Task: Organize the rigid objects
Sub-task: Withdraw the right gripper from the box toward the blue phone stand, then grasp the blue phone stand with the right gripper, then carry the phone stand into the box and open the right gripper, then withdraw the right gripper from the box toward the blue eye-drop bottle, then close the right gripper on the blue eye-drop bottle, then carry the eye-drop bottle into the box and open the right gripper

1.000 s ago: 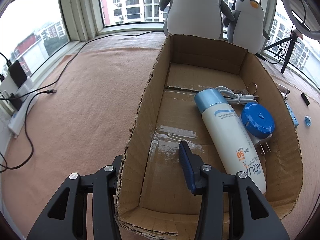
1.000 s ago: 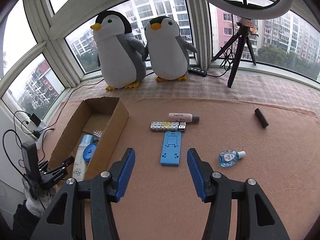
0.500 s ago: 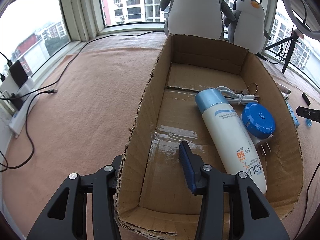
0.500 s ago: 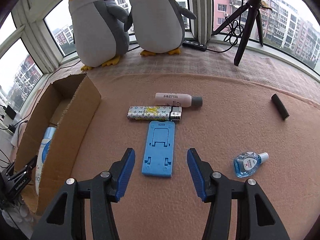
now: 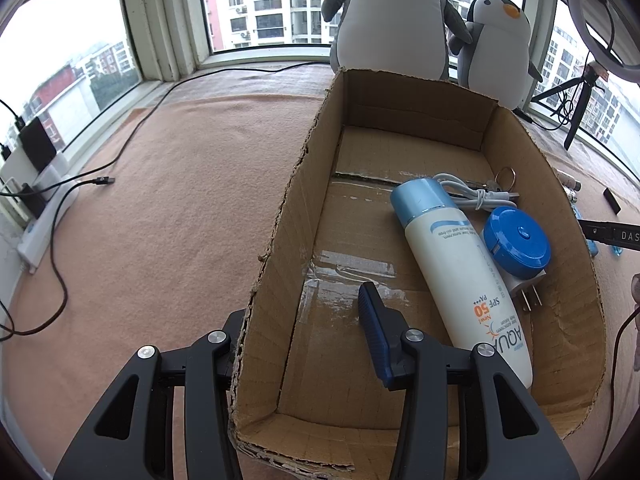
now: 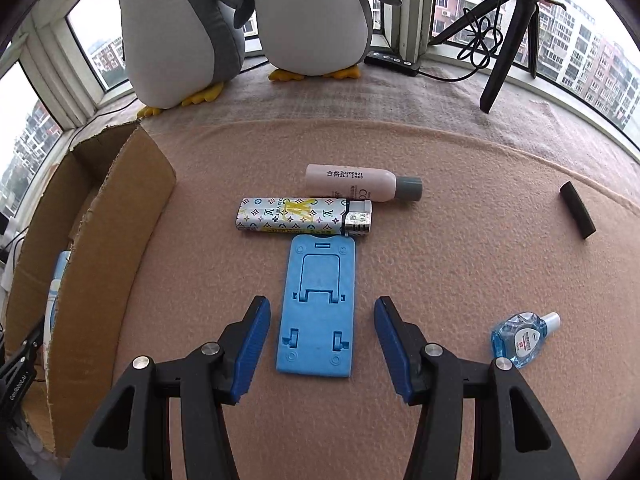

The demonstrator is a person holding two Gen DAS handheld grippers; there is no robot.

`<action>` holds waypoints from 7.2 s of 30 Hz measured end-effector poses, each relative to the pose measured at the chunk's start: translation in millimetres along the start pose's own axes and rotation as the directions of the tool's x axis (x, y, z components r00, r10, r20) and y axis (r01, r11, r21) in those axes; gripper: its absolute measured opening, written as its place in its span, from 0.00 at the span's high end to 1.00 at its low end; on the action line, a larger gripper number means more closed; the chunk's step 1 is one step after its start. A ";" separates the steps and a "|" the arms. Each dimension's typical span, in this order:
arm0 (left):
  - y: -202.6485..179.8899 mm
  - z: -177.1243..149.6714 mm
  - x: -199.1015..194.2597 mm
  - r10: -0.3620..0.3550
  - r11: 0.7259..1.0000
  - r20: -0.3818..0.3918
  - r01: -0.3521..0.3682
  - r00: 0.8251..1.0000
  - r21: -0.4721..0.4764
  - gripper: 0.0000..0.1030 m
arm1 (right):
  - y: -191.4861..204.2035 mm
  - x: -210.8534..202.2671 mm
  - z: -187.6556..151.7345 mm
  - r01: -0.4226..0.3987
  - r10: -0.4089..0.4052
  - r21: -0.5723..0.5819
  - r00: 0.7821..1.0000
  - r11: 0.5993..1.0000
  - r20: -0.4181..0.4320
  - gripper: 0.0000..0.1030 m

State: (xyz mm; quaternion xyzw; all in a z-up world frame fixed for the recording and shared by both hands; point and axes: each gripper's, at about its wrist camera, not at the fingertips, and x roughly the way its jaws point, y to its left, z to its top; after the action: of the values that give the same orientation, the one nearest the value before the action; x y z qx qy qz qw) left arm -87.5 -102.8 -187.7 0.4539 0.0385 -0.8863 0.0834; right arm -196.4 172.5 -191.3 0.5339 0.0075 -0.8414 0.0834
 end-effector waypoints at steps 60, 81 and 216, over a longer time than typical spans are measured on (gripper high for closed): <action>-0.1 0.2 -0.1 -0.001 1.000 0.005 0.001 1.000 -0.007 0.57 | 118.4 -95.6 -3.2 -0.282 0.308 -0.199 0.944 0.939 0.119 0.68; 0.9 -0.3 -0.6 -0.002 1.000 0.007 0.002 1.000 -0.009 0.57 | 156.7 -56.1 12.9 -0.281 0.306 -0.238 0.949 0.930 0.077 0.68; -3.1 1.4 -1.5 0.035 0.999 -0.006 -0.035 0.999 0.004 0.55 | -8.3 -104.1 -4.8 -0.205 0.250 -0.206 0.941 0.957 0.227 0.49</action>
State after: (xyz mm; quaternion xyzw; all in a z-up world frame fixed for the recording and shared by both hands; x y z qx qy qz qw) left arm -88.4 -99.7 -185.7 0.4572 0.0292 -0.8835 0.0981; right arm -150.1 195.0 -100.3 0.4107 0.0104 -0.8826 0.2284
